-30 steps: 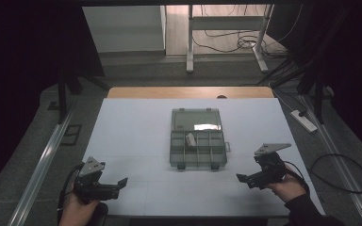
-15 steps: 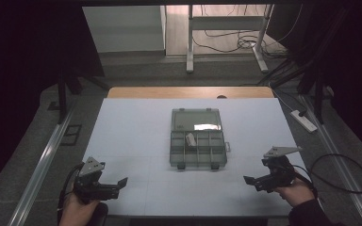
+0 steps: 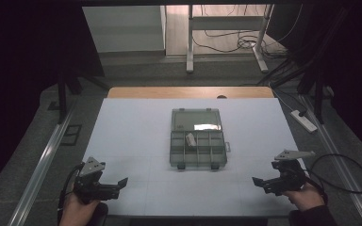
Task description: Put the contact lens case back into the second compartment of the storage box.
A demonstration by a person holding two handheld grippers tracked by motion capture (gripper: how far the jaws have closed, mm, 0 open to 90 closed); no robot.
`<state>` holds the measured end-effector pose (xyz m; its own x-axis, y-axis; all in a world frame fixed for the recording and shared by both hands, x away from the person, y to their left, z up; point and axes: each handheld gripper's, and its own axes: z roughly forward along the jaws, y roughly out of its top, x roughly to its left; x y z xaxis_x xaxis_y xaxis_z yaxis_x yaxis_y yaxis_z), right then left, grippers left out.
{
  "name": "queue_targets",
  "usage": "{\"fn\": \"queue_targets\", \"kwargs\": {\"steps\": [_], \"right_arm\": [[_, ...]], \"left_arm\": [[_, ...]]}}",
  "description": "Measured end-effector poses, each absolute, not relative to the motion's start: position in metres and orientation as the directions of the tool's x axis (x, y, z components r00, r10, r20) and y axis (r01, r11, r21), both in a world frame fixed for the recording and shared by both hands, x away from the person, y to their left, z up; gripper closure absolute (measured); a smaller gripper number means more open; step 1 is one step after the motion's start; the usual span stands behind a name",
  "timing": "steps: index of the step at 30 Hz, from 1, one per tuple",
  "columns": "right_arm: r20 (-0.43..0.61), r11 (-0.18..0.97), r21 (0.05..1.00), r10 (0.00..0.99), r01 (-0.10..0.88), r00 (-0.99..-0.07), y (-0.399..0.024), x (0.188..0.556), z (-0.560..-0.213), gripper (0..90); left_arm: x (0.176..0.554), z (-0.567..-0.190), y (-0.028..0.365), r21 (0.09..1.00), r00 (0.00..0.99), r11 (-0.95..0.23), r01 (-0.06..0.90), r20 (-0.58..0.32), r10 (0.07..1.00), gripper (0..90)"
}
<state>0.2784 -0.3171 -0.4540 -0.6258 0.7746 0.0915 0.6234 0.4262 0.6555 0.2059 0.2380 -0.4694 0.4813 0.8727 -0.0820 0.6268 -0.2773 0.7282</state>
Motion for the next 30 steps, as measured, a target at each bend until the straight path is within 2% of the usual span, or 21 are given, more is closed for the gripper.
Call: {"fn": "queue_targets", "kwargs": {"steps": [30], "right_arm": [[0.051, 0.389, 0.652, 0.834, 0.650, -0.550, -0.341, 0.254, -0.449, 0.0]], "left_arm": [[0.206, -0.470, 0.238, 0.728, 0.485, -0.285, 0.624, -0.075, 0.871, 1.6]]}}
